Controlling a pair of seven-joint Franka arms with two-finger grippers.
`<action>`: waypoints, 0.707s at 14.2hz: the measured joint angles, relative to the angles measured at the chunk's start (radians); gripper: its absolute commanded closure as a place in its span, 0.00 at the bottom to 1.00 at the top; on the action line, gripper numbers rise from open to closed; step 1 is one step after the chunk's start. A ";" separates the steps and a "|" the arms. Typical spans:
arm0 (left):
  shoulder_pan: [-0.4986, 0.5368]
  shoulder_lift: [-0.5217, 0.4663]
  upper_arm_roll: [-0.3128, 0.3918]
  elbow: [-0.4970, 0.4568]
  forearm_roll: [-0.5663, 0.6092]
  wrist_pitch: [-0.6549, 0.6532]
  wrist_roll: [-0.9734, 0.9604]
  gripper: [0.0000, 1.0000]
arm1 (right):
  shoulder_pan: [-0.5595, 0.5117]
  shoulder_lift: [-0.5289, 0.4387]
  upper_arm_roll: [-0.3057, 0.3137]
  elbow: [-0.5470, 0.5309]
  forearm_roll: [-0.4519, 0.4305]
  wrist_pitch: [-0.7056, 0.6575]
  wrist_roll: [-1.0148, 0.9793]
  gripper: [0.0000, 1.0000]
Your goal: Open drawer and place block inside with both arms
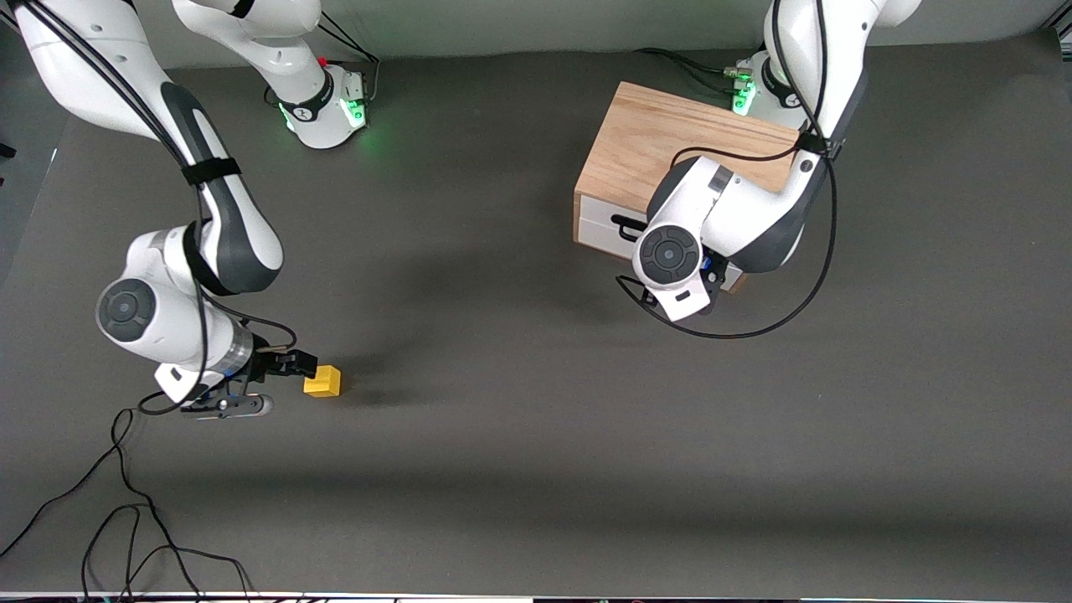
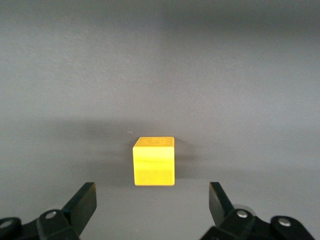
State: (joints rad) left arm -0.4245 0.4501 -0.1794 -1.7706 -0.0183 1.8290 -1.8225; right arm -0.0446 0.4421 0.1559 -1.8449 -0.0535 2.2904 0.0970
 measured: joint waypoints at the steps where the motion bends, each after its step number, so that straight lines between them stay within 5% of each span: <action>1: 0.000 0.006 0.000 0.000 0.000 0.008 0.000 0.00 | 0.000 0.010 -0.001 -0.010 0.000 0.020 0.000 0.00; 10: 0.000 0.018 -0.001 0.015 0.000 0.060 0.026 0.00 | 0.030 0.101 -0.002 -0.031 -0.001 0.121 0.000 0.00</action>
State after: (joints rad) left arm -0.4247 0.4682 -0.1801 -1.7553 -0.0183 1.8894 -1.7965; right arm -0.0145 0.5432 0.1538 -1.8759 -0.0549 2.4118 0.0970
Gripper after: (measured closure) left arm 0.000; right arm 0.000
